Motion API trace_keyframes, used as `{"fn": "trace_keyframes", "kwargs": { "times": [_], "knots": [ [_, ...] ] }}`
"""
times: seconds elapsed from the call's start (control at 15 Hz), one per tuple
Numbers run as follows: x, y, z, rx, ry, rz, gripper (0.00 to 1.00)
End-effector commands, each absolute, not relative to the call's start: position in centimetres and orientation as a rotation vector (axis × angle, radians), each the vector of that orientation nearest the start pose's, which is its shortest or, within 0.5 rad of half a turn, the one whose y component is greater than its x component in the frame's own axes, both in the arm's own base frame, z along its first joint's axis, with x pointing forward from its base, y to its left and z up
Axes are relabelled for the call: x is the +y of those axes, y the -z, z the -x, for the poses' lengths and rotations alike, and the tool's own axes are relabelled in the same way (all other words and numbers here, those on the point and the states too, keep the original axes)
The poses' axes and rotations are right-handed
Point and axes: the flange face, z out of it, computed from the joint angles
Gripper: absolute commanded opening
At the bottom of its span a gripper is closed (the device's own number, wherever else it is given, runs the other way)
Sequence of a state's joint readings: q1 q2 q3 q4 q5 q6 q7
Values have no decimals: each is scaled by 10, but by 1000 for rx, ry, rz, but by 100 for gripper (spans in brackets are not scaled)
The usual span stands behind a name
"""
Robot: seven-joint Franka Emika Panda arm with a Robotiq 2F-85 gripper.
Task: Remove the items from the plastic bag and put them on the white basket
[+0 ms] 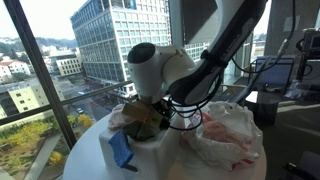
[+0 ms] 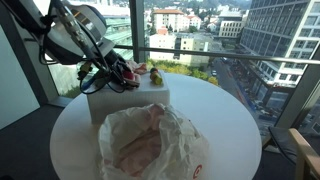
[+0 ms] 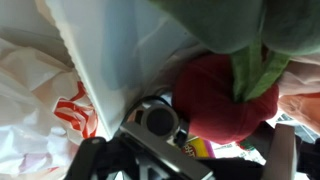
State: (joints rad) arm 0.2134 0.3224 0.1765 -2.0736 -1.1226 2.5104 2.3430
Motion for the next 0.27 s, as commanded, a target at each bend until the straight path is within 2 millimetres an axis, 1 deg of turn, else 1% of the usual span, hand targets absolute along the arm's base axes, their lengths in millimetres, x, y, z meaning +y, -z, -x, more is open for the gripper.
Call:
{"fn": "trace_keyframes", "kwargs": {
  "times": [0.0, 0.07, 0.13, 0.2],
  "knots": [
    [237, -291, -506, 1564, 1026, 2588, 100],
    [241, -296, -493, 1558, 1002, 2585, 100],
    [245, -306, -475, 1553, 964, 2569, 100],
    [248, -313, -462, 1551, 934, 2558, 100]
  ]
}}
